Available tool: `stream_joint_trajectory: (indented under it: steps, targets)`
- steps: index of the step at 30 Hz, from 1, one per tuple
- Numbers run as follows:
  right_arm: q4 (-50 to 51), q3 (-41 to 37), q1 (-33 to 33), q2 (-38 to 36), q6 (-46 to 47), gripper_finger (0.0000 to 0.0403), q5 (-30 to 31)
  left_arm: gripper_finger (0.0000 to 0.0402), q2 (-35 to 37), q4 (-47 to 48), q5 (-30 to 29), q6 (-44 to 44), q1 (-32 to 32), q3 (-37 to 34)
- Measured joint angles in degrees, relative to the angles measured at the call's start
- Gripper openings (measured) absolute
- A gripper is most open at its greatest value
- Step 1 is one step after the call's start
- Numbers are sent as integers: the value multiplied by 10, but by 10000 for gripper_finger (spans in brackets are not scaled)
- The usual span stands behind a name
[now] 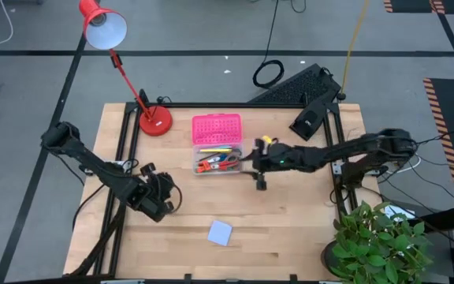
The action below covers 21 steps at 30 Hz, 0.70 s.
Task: Pack school essentials
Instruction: Put the blue sticky note into the pink supply box
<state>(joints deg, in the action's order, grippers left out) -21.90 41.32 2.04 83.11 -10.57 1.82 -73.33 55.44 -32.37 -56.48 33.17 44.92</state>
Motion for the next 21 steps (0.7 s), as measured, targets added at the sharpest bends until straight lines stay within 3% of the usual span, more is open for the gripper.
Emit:
stream_joint_trajectory:
  steps: [2,5,13,21]
  targets:
    - [-10,-17,1,-28,-15,185,35,147,18,2,9,-38,-7,-19]
    - [-24,-30,2,-53,-22,185,41,153,34,-35,29,-51,-12,-45]
    - [10,-38,-10,-45,5,185,1,154,8,-412,65,173,-14,-84]
    - [0,-38,-91,-38,5,185,-3,154,-73,-569,159,268,-42,-80]
